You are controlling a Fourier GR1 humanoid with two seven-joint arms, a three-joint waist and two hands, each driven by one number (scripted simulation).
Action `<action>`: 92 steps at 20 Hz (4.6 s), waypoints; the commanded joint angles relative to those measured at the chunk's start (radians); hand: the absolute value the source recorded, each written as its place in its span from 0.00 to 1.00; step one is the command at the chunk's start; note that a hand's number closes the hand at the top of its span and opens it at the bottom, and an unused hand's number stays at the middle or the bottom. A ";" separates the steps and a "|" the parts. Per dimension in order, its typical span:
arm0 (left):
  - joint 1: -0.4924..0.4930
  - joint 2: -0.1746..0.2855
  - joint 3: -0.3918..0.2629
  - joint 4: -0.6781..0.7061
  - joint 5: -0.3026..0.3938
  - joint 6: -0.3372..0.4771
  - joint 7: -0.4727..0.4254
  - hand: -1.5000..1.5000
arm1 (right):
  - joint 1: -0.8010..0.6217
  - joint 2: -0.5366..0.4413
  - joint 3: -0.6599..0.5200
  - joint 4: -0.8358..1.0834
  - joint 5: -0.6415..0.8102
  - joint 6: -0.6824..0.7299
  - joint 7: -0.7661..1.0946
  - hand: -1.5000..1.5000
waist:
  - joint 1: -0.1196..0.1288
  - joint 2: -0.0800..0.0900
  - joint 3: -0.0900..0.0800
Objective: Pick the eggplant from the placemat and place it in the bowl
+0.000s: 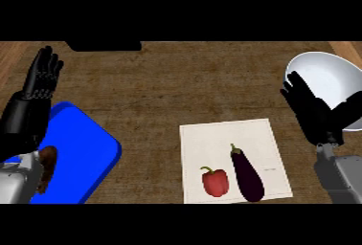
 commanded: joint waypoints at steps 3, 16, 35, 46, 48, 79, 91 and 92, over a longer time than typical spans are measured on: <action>0.047 -0.061 -0.105 0.039 0.025 -0.076 0.064 0.50 | 0.121 -0.011 0.087 -0.173 0.186 -0.126 -0.042 1.00 | -0.011 -0.031 0.004; 0.115 -0.152 -0.242 0.102 0.056 -0.172 0.124 0.50 | 0.113 -0.078 0.393 -0.133 0.810 -0.341 0.105 0.00 | 0.026 -0.025 0.004; 0.072 -0.180 -0.241 0.136 0.027 -0.162 0.133 0.50 | -0.299 -0.039 0.534 -0.241 0.482 0.593 1.176 0.00 | 0.030 -0.025 0.002; 0.065 -0.160 -0.195 0.152 0.060 -0.213 0.135 0.50 | -0.338 -0.005 0.619 -0.197 0.436 0.551 1.260 0.00 | 0.013 -0.027 0.004; 0.068 -0.178 -0.202 0.145 0.029 -0.181 0.130 0.50 | -0.285 0.022 0.672 -0.212 0.501 0.488 1.229 0.00 | 0.011 -0.027 0.005; 0.171 -0.220 -0.205 0.062 -0.043 -0.217 0.126 0.50 | -0.096 0.026 0.577 -0.100 0.912 0.515 0.996 0.00 | 0.018 -0.026 0.006; 0.103 -0.295 -0.189 0.102 -0.092 -0.216 0.171 0.50 | -0.082 0.083 0.471 -0.011 1.143 0.479 0.690 1.00 | 0.017 -0.024 0.006; 0.037 -0.240 -0.091 0.204 -0.016 -0.298 0.120 0.50 | -0.056 0.109 0.494 -0.017 1.175 0.438 0.698 1.00 | 0.015 -0.023 0.006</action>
